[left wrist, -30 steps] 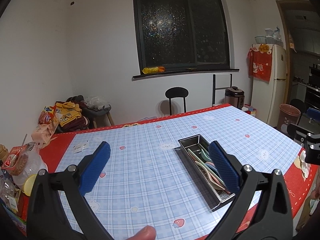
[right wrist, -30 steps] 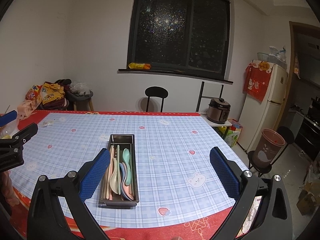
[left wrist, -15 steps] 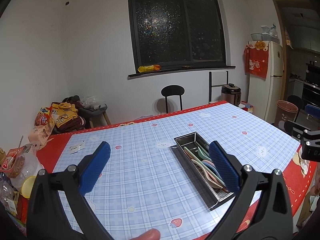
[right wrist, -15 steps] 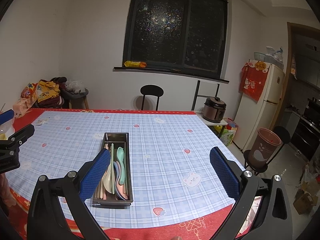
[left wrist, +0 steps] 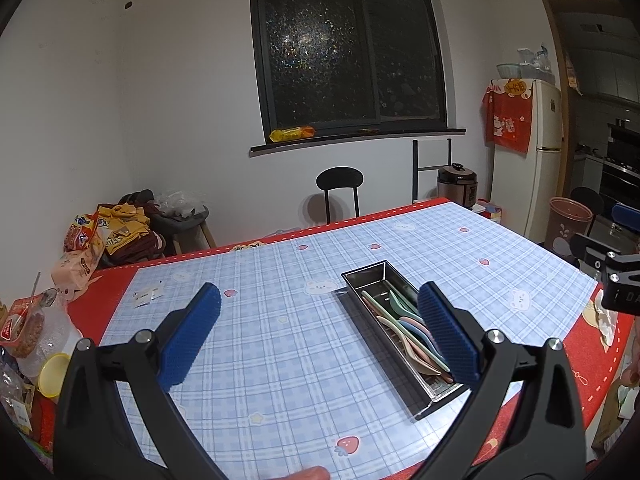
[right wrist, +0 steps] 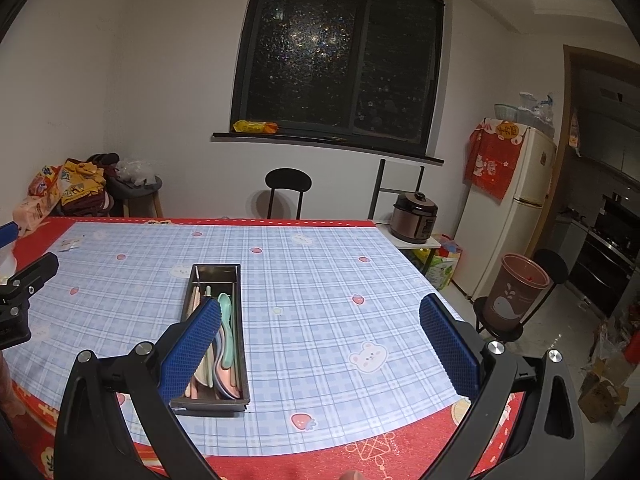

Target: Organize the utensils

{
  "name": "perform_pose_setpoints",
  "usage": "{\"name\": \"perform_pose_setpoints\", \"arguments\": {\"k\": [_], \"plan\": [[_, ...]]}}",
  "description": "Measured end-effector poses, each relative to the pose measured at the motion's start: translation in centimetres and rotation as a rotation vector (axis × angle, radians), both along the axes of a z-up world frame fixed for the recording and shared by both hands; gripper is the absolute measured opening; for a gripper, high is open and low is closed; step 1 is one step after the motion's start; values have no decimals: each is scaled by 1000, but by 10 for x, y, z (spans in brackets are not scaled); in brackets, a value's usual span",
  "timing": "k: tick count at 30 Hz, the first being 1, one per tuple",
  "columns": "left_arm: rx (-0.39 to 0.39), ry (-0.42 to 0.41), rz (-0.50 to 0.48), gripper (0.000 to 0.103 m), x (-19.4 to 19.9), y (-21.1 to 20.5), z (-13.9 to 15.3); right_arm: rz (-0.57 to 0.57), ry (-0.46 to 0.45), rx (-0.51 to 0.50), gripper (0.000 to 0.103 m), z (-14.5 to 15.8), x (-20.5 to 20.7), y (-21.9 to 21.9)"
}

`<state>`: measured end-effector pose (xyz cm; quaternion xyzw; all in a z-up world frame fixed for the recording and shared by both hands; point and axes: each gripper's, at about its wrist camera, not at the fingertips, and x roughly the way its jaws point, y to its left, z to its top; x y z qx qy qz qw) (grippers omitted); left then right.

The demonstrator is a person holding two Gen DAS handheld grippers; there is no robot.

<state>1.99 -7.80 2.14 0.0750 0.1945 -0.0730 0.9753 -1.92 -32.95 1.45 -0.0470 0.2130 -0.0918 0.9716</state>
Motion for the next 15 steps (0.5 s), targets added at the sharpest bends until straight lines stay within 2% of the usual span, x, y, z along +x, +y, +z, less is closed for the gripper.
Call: {"name": "perform_pose_setpoints", "arguments": {"k": [15], "plan": [[4,10,-7,97,2,-2,-3,-19,4,1,97,-2,-1,-5]]}}
